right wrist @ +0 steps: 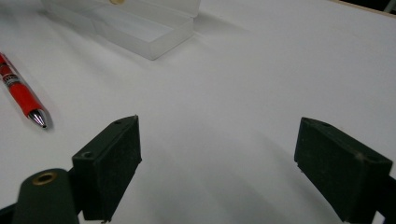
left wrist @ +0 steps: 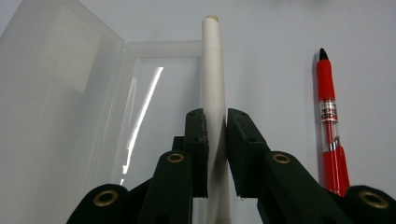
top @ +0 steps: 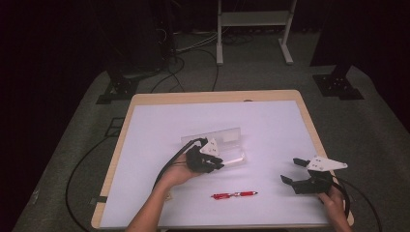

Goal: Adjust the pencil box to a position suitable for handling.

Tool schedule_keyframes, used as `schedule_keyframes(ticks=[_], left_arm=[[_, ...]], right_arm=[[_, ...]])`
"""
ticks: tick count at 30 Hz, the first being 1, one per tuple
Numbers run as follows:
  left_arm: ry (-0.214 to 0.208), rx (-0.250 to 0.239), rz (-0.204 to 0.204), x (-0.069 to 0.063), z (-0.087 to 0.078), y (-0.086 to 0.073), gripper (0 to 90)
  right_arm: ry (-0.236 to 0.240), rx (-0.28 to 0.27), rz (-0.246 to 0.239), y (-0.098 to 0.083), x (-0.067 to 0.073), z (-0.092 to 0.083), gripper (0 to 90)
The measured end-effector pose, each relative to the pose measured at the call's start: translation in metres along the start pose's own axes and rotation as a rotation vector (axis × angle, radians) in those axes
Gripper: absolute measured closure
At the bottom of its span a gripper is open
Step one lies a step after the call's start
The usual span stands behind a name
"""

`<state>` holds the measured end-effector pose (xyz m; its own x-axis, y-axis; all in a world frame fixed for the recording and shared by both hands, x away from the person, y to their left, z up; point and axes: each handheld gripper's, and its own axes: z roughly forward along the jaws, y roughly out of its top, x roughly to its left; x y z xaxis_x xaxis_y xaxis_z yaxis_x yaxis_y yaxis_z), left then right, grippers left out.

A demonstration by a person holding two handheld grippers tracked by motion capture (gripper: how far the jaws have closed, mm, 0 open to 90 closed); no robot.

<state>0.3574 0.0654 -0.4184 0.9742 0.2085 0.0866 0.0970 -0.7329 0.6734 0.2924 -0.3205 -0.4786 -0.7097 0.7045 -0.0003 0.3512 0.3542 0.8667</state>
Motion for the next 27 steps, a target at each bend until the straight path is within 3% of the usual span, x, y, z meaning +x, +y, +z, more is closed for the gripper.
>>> schedule_keyframes(ticks=[27], left_arm=[[0.029, -0.014, -0.006, 0.023, -0.005, 0.008, 78.8]], right_arm=[[0.001, 0.000, -0.002, 0.000, 0.000, 0.000, 13.8]])
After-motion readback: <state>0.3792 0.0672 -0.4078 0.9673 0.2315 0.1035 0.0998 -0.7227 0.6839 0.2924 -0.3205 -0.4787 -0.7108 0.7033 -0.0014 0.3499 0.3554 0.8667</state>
